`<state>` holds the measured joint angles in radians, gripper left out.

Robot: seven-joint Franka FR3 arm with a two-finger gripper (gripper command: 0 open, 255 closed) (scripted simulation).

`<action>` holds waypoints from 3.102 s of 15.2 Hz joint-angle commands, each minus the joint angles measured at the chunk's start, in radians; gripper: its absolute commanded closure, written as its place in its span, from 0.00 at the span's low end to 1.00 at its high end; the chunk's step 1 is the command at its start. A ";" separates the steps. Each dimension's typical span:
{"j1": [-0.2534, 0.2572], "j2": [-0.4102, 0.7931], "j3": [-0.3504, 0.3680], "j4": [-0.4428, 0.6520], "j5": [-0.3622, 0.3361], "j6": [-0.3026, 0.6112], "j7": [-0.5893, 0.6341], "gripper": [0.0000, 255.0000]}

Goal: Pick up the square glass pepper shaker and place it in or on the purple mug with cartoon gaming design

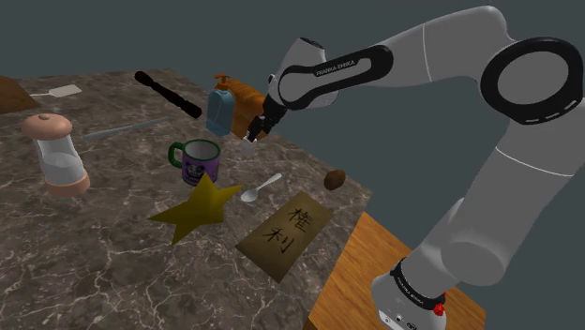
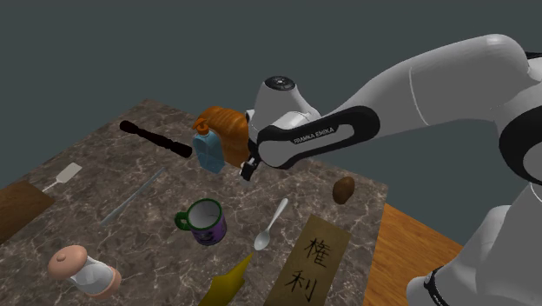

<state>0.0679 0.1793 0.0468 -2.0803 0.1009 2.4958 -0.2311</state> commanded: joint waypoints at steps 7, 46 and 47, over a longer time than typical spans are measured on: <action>0.004 0.105 0.002 0.024 -0.001 0.086 -0.003 0.00; 0.004 -0.037 -0.003 0.134 -0.016 -0.166 0.021 1.00; 0.004 -0.042 -0.003 0.142 -0.017 -0.179 0.022 1.00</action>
<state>0.0718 0.1443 0.0437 -1.9431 0.0844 2.3292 -0.2098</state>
